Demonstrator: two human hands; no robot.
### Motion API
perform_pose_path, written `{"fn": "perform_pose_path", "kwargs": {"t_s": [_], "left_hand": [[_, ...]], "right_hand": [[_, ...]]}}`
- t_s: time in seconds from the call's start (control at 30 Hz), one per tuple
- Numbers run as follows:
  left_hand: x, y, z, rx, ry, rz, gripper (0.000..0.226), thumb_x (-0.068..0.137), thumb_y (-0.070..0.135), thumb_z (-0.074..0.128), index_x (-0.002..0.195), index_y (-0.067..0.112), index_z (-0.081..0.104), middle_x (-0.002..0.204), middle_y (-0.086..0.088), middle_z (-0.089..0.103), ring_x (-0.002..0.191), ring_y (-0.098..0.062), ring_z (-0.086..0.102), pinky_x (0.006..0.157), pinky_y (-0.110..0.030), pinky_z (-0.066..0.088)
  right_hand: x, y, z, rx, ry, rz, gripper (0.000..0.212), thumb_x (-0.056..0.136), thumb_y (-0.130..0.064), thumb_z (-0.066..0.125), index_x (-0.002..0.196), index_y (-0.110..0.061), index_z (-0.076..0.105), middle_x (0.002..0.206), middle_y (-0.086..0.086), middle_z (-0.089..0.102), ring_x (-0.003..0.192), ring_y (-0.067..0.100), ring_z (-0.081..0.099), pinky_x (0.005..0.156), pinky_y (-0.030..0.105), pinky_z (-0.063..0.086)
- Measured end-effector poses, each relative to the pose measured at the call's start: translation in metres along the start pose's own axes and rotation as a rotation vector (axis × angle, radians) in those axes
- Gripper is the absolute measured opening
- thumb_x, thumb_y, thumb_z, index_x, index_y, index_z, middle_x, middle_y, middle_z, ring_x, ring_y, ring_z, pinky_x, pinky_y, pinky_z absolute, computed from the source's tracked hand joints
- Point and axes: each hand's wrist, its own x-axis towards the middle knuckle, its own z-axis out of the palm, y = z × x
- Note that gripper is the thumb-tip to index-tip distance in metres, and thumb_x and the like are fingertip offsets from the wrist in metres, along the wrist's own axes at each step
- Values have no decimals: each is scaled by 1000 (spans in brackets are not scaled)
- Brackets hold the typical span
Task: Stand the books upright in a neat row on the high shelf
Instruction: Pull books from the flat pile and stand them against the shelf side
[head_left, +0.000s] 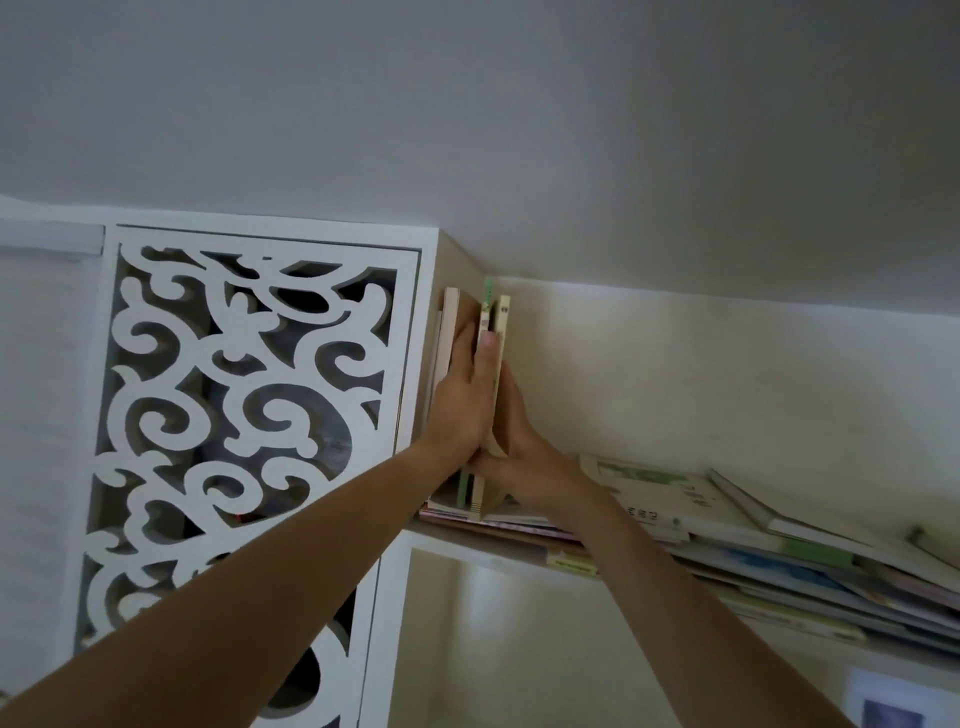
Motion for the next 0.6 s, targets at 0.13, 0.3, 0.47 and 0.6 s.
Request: {"fn": "perform_pose_path", "kwargs": {"t_s": [0.13,0.3,0.47,0.6], "left_hand": [[4,-26,-10,367,88,396,72,105,34,51,161,5,15,158,-17,38,145,-28,40,119,-45,39],[-1,-16,-16,872,177,539,71,97,-2,43,160,-4,9,163,-33,19,151,-49,22,120,-58,29],[6,-52,-36,1452,-84,966,52,101,12,30,151,8,46,159,-24,37,155,-40,22,126,-56,15],[-4,-50,-35,1666,-113,883,34,103,19,36,123,6,60,131,-18,61,136,-38,48,126,-53,14]], "right_hand": [[3,-7,-7,-230,-114,146,113,94,-24,72,156,-35,-23,156,-1,36,131,15,49,93,17,48],[11,0,8,-332,-84,134,126,79,-36,87,162,-27,-7,154,-1,47,127,16,54,103,29,48],[13,3,23,-409,-10,163,95,89,-41,76,157,-13,16,127,13,66,96,24,64,72,27,47],[14,-3,12,-604,-74,220,95,87,-45,77,154,-7,22,125,18,65,97,27,62,80,33,49]]}}
